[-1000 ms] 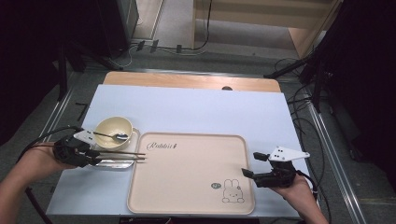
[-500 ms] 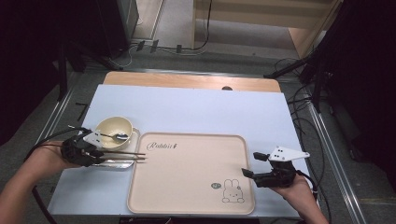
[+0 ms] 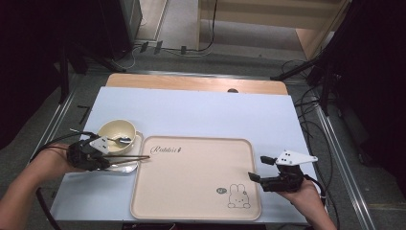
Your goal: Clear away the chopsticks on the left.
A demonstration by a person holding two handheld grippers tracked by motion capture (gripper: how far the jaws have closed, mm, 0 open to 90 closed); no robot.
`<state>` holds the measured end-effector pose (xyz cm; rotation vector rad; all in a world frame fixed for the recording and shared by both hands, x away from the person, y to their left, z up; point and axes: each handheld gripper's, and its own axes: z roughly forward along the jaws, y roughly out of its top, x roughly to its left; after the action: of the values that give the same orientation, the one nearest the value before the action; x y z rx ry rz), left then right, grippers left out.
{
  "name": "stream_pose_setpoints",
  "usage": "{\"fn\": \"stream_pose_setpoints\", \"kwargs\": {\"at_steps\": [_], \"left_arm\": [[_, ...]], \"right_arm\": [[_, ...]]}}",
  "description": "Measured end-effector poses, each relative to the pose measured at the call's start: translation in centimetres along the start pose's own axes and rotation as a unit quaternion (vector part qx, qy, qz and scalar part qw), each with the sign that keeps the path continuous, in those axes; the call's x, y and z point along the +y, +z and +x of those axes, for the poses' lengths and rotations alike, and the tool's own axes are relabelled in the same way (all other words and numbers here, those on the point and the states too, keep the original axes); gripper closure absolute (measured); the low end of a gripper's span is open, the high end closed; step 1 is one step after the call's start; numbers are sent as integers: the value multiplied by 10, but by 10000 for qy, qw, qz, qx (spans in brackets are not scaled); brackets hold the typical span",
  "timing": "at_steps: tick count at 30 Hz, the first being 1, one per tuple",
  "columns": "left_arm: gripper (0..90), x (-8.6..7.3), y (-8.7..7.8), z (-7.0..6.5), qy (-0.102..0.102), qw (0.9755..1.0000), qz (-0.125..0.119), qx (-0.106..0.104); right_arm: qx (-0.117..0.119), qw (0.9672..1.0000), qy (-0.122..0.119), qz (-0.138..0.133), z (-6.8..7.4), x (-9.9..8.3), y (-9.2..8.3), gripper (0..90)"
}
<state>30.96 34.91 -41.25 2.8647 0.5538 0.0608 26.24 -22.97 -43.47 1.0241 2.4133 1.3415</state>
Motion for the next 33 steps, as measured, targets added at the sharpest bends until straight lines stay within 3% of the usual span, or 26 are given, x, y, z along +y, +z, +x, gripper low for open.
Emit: {"fn": "stream_pose_setpoints", "kwargs": {"at_steps": [6,13,16,17,18,19,21,25,27,28,29,30,31,33], "left_arm": [[850,-1,-1,2,7,9998,-86,-161],[851,3,-11,2,-197,9991,-115,-358],[851,8,-20,0,-408,9981,-159,-442],[852,11,-23,0,-670,9963,-133,-513],[852,11,-23,0,-670,9963,-133,-513],[853,13,-26,0,-896,9940,-176,-594],[853,14,-28,0,-974,9931,-175,-628],[853,23,-35,-3,-1259,9884,-263,-812],[853,29,-39,-4,-1468,9844,-353,-903],[853,29,-39,-4,-1468,9844,-353,-903],[854,35,-43,-5,-1731,9786,-431,-1025],[854,38,-44,-6,-1840,9762,-436,-1059],[855,41,-45,-7,-1932,9744,-439,-1064],[855,44,-46,-8,-1985,9730,-449,-1092]], "right_arm": [[6,10000,-5,2,0,0,0,227],[53,10000,-44,-27,1,0,0,226],[86,9999,-43,-47,1,1,0,226],[92,9999,-29,-51,1,1,0,226],[92,9999,-29,-51,1,1,0,226],[90,9999,-24,-56,1,1,0,226],[90,9999,-22,-61,1,1,0,226],[102,9999,-8,-64,1,0,0,226],[94,9999,11,-67,1,0,1,226],[94,9999,11,-67,1,0,1,226],[95,9999,16,-66,0,0,1,226],[94,9999,16,-65,0,0,1,226],[95,9999,18,-56,0,0,1,226],[90,9999,28,-59,0,0,1,226]]}}
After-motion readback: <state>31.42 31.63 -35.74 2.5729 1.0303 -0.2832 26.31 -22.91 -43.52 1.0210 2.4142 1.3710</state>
